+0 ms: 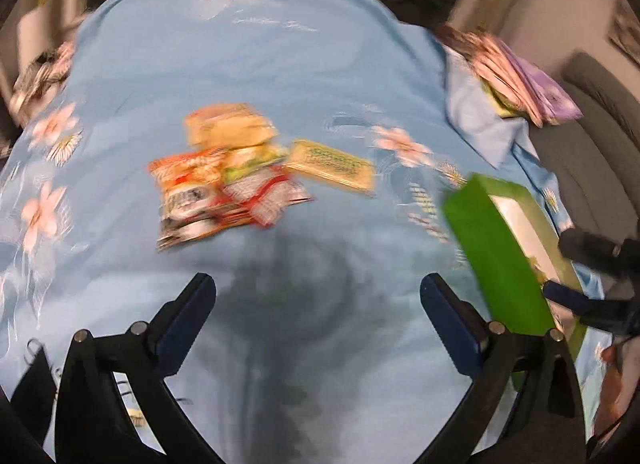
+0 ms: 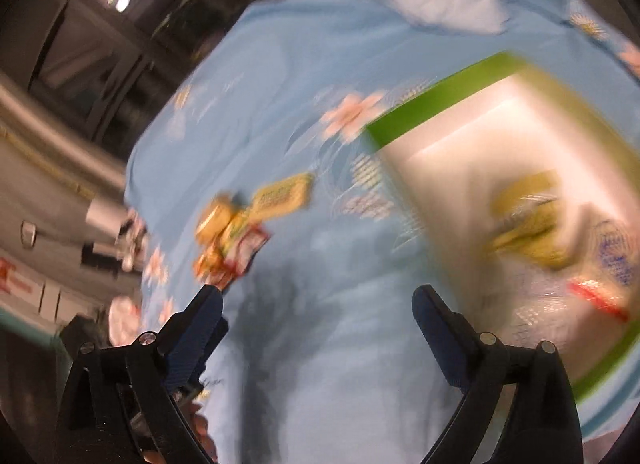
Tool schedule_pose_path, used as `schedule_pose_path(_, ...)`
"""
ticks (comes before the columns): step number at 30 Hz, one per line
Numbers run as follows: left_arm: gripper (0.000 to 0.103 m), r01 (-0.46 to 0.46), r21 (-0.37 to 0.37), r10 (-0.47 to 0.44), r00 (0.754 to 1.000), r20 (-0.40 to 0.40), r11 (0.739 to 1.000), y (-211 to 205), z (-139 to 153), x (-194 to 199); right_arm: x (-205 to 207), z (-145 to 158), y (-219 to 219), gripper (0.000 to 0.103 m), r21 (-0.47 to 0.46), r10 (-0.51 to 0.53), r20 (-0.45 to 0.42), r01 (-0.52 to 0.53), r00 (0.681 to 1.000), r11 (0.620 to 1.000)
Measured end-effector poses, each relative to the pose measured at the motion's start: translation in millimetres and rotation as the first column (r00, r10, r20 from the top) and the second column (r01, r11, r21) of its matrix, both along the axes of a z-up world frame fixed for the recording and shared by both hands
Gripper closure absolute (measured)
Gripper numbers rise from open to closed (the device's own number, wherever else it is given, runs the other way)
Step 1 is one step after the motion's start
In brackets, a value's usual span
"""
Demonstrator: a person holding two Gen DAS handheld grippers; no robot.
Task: Organize snacks
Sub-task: 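Move the right gripper back over the snack pile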
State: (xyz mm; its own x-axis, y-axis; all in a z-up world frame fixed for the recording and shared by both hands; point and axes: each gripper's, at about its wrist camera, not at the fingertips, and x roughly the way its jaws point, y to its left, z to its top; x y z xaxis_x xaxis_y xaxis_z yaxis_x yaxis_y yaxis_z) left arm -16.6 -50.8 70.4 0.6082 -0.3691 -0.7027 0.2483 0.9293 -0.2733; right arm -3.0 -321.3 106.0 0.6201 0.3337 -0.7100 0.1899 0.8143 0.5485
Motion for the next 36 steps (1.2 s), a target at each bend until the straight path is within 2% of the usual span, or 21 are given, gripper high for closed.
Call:
schedule_pose_path(3,0.001,-0.086,0.009,0.087,0.996,-0.037,0.996,42,-8,4,26,-17,34,0.007,-0.012,0.075,-0.066,-0.075,0.995,0.997)
schedule_pose_path(6,0.001,-0.165,-0.008,0.163,0.984,-0.077,0.986,75,-15,5,40,-36,64,0.007,0.014,0.151,-0.138,-0.151,0.979,0.988)
schedule_pose_path(8,0.001,-0.199,-0.009,0.197,0.975,-0.101,0.980,88,-21,6,48,-42,74,0.007,-0.001,0.153,-0.156,-0.155,0.976,0.988)
schedule_pose_path(9,0.001,-0.208,-0.011,0.205,0.971,-0.124,0.978,95,-25,5,51,-41,80,0.007,-0.042,0.134,-0.162,-0.143,0.978,0.989)
schedule_pose_path(11,0.001,-0.209,-0.015,0.204,0.967,-0.150,0.978,100,-30,5,59,-34,89,0.007,-0.148,0.117,-0.141,-0.138,0.983,0.979)
schedule_pose_path(13,0.001,-0.217,-0.005,0.214,0.966,-0.148,0.976,101,-31,5,74,-28,91,0.007,-0.203,0.114,-0.119,-0.137,0.986,0.969)
schedule_pose_path(16,0.001,-0.202,0.004,0.201,0.970,-0.138,0.979,103,-32,8,109,-22,91,0.007,-0.269,-0.008,-0.084,-0.015,0.996,0.963)
schedule_pose_path(18,0.001,-0.187,-0.013,0.183,0.972,-0.149,0.982,99,-32,13,143,-27,93,0.007,-0.348,-0.084,-0.133,0.033,0.988,0.937)
schedule_pose_path(21,0.001,-0.153,-0.009,0.150,0.977,-0.154,0.988,90,-30,19,190,-47,102,0.007,-0.342,-0.026,-0.275,-0.073,0.961,0.937)
schedule_pose_path(23,0.001,-0.128,-0.028,0.123,0.982,-0.145,0.991,84,-28,21,212,-61,110,0.007,-0.285,0.052,-0.312,-0.145,0.949,0.948)
schedule_pose_path(24,0.001,-0.121,-0.034,0.115,0.982,-0.151,0.992,81,-28,23,218,-66,113,0.007,-0.289,0.038,-0.311,-0.133,0.950,0.948)
schedule_pose_path(27,0.001,-0.108,-0.042,0.099,0.980,-0.171,0.993,79,-32,27,230,-69,122,0.007,-0.408,-0.060,-0.278,-0.061,0.959,0.911)
schedule_pose_path(30,0.001,-0.120,-0.020,0.114,0.974,-0.194,0.993,82,-37,31,243,-78,135,0.003,-0.531,-0.063,-0.302,-0.112,0.951,0.840)
schedule_pose_path(33,0.001,-0.136,-0.033,0.124,0.964,-0.235,0.990,88,-43,32,246,-83,138,0.001,-0.565,-0.102,-0.302,-0.092,0.948,0.820)
schedule_pose_path(36,0.001,-0.142,-0.045,0.128,0.964,-0.234,0.989,91,-40,29,252,-89,140,0.000,-0.613,-0.122,-0.303,-0.096,0.945,0.784)
